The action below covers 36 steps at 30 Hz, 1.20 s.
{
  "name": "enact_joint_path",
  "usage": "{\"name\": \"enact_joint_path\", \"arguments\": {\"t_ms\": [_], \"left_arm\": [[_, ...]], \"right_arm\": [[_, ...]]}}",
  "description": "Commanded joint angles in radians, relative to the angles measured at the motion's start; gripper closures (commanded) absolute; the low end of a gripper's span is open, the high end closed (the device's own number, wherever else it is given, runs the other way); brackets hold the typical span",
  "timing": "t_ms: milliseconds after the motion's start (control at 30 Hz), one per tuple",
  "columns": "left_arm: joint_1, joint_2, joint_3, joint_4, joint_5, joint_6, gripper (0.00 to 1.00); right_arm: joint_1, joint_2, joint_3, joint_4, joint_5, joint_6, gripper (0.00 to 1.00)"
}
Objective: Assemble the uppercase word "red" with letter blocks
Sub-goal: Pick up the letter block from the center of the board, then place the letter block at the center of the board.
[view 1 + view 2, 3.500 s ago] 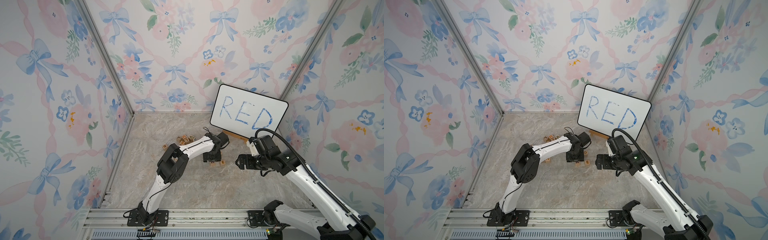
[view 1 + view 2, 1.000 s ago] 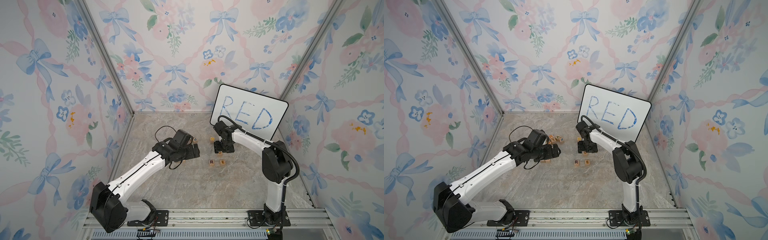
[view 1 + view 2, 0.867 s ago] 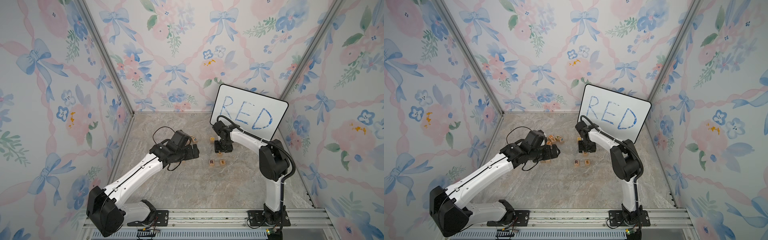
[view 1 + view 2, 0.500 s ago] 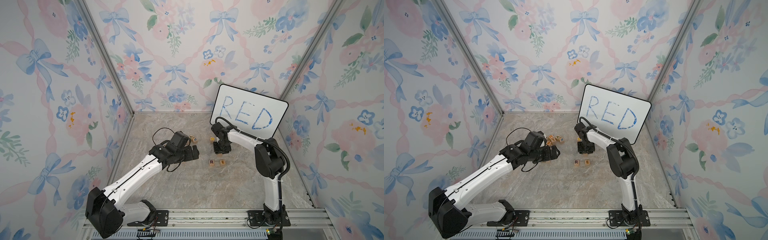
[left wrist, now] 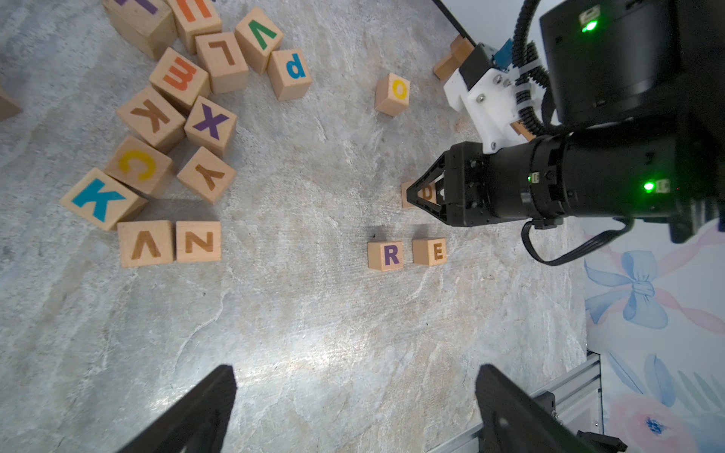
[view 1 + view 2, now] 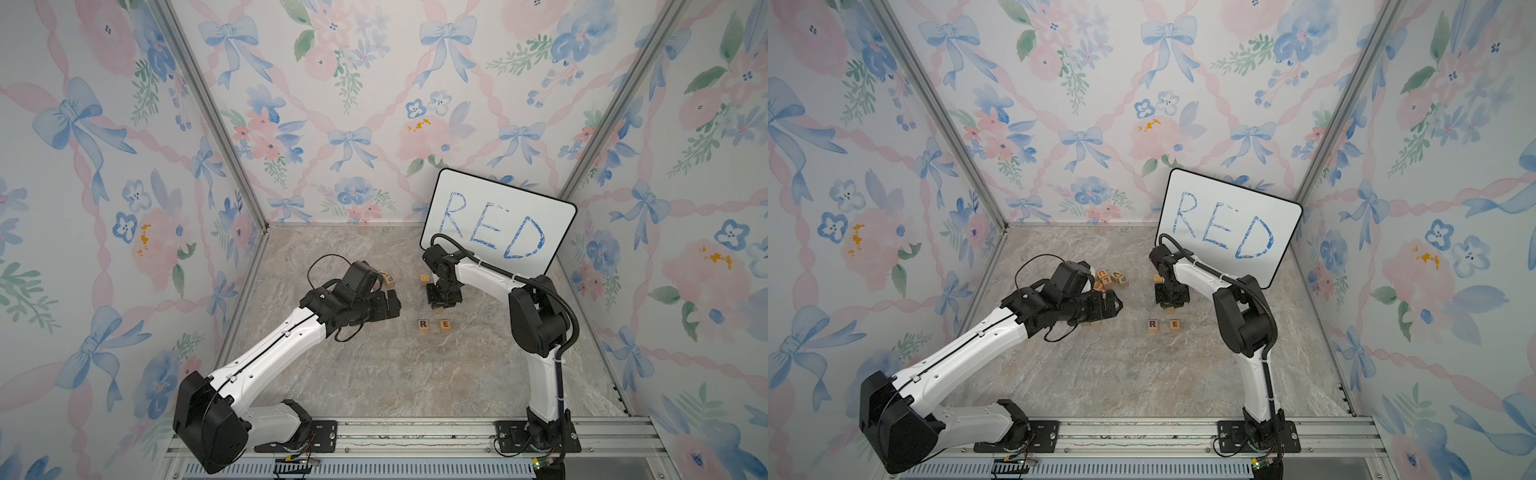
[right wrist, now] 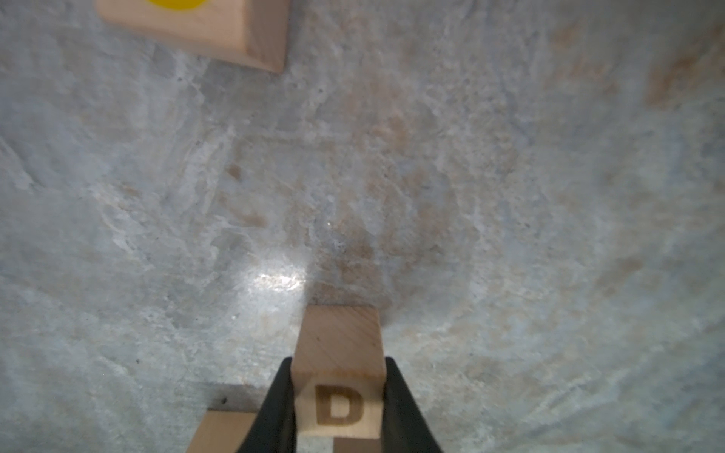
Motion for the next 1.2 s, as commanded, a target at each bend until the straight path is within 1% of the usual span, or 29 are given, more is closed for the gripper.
{"name": "enact_joint_path", "arguments": {"t_ms": [0, 167, 533, 767, 967, 1167], "left_arm": [[0.006, 0.023, 0.030, 0.036, 0.037, 0.033, 0.02], [-0.009, 0.063, 0.044, 0.077, 0.067, 0.041, 0.02], [-0.105, 0.210, 0.134, 0.120, 0.084, 0.078, 0.02], [-0.145, 0.286, 0.167, 0.152, 0.110, 0.087, 0.02], [-0.166, 0.325, 0.188, 0.169, 0.126, 0.089, 0.02], [-0.176, 0.339, 0.197, 0.174, 0.134, 0.092, 0.02]], "right_arm": [[-0.021, -0.073, -0.012, -0.041, -0.001, -0.021, 0.84], [-0.050, -0.140, -0.063, -0.047, 0.001, -0.033, 0.84], [-0.103, -0.274, -0.215, -0.035, 0.004, -0.047, 0.84], [-0.111, -0.341, -0.323, -0.012, 0.011, -0.050, 0.83], [-0.126, -0.366, -0.401, 0.025, 0.016, -0.056, 0.83], [-0.142, -0.350, -0.424, 0.058, 0.007, -0.060, 0.83]]}}
